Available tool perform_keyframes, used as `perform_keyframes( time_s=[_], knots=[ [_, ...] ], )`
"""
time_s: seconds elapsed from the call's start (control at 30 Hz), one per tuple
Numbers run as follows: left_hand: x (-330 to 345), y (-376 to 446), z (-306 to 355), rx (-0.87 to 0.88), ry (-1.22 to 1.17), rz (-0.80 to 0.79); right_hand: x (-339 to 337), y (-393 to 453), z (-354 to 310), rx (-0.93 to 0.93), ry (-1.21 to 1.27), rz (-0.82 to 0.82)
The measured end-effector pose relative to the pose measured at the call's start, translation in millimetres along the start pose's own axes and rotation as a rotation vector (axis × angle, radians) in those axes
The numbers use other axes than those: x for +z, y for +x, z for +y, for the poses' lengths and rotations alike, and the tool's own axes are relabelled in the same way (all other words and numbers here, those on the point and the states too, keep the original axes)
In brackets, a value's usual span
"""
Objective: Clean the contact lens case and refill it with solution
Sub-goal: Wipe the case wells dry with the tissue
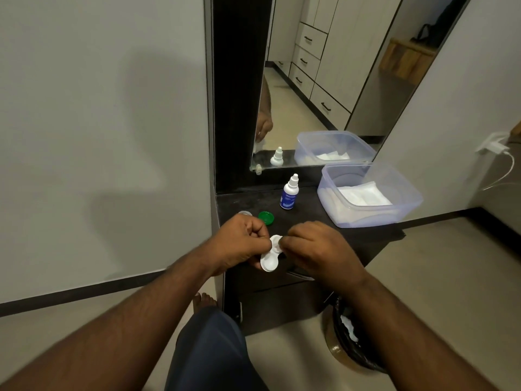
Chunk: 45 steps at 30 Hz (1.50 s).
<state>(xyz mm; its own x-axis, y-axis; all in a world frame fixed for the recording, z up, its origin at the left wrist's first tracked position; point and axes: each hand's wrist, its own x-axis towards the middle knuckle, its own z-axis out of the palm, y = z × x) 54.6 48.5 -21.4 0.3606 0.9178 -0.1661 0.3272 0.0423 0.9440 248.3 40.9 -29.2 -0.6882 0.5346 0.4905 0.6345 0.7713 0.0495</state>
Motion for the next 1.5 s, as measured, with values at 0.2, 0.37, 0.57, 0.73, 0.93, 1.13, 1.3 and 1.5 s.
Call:
perform_keyframes(
  time_s=[0.2, 0.37, 0.57, 0.73, 0.93, 1.13, 1.3, 1.5],
  knots=[
    [0, 0, -2, 0.03, 0.023, 0.009, -5, -2, 15, -0.144, -0.032, -0.193],
    [-3, 0, -4, 0.034, -0.002, 0.018, -11, -3, 3, -0.209, -0.312, -0.174],
    [-2, -1, -8, 0.048, -0.048, 0.083, 11, -7, -35, 0.259, -0.128, -0.12],
    [1, -2, -9, 0.055, -0.041, 0.092, 7, 14, -49, 0.92, 0.541, -0.078],
    [1, -2, -6, 0.048, -0.061, 0.102, -6, 12, -33, 1.514, 1.793, 0.231],
    [0, -1, -6, 0.044, 0.005, 0.083, -10, 0, -25, 1.367, 1.559, 0.511],
    [-2, 0, -6, 0.05, 0.018, 0.079, -19, 4, -11, 0.534, 0.547, 0.187],
    [-3, 0, -5, 0.041, 0.003, 0.051, 0, 4, -9, 0.157, 0.144, -0.136]
  ],
)
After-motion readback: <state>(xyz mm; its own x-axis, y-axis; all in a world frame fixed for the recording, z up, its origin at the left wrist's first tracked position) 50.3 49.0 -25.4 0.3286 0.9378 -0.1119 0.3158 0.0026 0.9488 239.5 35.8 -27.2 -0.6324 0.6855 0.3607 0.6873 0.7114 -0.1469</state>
